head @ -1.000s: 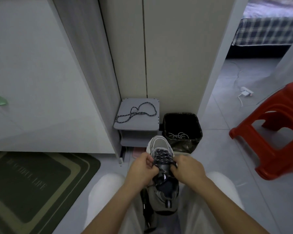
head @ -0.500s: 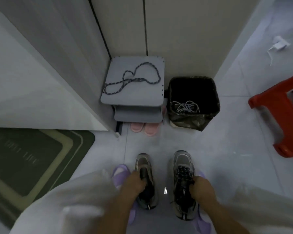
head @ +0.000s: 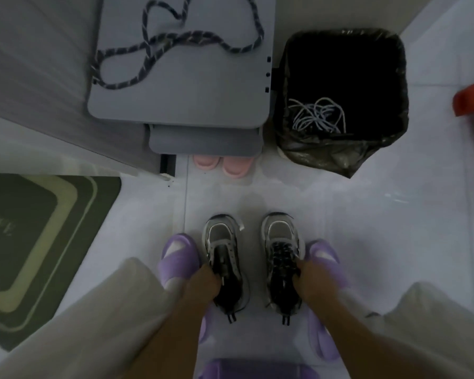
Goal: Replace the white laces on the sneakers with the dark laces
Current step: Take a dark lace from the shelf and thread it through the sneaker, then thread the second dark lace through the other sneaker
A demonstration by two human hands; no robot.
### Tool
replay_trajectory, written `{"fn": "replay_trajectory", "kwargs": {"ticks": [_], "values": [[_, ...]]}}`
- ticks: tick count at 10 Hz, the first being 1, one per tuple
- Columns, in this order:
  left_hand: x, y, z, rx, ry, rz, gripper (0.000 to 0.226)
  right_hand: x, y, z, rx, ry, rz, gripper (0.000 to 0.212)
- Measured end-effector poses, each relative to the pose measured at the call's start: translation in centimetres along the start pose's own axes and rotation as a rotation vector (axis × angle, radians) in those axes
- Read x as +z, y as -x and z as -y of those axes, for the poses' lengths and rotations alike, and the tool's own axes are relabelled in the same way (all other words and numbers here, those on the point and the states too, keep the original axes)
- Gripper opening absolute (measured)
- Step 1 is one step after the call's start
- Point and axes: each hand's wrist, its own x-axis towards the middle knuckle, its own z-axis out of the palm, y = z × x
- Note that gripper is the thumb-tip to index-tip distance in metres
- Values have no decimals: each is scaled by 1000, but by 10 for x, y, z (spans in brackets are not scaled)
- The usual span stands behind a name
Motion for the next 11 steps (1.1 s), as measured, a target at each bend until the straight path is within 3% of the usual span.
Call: {"fn": "replay_trajectory", "kwargs": {"ticks": [1, 2, 3, 5, 7, 8, 9, 11], "values": [[-5, -6, -5, -45, -35, 17, 34, 3, -5, -4, -6, 19, 39, 44], [-11, -4, -11, -39, -90, 41, 32, -2, -5, -4, 10, 83, 24, 35], [-17, 11, -19, 27, -100, 17, 32, -14, 1, 9, 10, 118, -107, 31], [-48, 71, -48, 213, -118, -29, 30, -41, 37, 67, -206, 125, 49, 54], [-93, 178, -62, 425, -106, -101, 17, -102, 127, 81, -264, 160, -248, 25], [-110, 228, -39, 528, -40, -242, 18, -133, 192, 80, -374, 93, -342, 22], [-112, 273, -15, 642, 8, -307, 23, -136, 250, 69, -488, 67, -503, 35], [-85, 317, 10, 748, -141, -594, 38, -104, 295, 44, -560, -9, -560, 37]]}}
